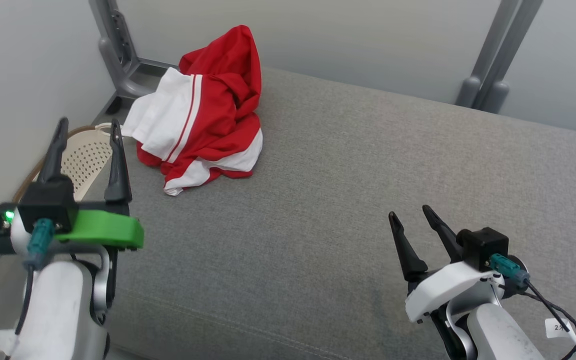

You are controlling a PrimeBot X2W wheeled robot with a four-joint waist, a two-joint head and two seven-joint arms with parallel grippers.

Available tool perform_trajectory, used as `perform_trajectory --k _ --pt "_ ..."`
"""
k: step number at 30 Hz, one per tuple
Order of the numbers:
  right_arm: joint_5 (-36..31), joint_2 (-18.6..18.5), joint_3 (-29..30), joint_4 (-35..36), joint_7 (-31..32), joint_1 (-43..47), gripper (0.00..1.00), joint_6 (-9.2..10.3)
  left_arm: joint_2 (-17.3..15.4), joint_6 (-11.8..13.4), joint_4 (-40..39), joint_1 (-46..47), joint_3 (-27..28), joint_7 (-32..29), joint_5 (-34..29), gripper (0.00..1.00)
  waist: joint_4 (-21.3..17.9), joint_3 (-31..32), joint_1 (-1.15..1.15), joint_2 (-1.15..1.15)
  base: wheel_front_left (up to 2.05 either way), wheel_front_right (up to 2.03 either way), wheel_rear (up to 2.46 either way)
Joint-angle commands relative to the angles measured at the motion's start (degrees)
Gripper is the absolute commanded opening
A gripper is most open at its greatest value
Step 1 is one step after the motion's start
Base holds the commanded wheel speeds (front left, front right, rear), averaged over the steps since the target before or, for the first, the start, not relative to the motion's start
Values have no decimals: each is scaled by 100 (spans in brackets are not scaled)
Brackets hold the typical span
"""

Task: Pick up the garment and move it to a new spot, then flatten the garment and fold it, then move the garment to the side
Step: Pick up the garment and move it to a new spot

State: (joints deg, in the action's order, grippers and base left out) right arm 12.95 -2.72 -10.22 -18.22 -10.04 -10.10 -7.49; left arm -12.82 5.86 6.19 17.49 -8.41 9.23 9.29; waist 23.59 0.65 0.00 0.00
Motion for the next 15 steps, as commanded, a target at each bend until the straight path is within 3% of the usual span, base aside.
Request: perform_trajectory --k 1,8,15 --pt "-49 -30 20 46 24 -94 100 0 -58 -58 52 241 -12 -31 -25 100 -234 -213 0 0 0 0 0" --pt "-173 -30 129 170 120 -236 100 0 -247 -279 305 1227 104 -200 153 100 -695 -562 0 0 0 0 0" --pt "-313 -26 257 303 182 -366 100 0 -427 -578 1246 2067 268 -268 456 100 -1042 -850 0 0 0 0 0"
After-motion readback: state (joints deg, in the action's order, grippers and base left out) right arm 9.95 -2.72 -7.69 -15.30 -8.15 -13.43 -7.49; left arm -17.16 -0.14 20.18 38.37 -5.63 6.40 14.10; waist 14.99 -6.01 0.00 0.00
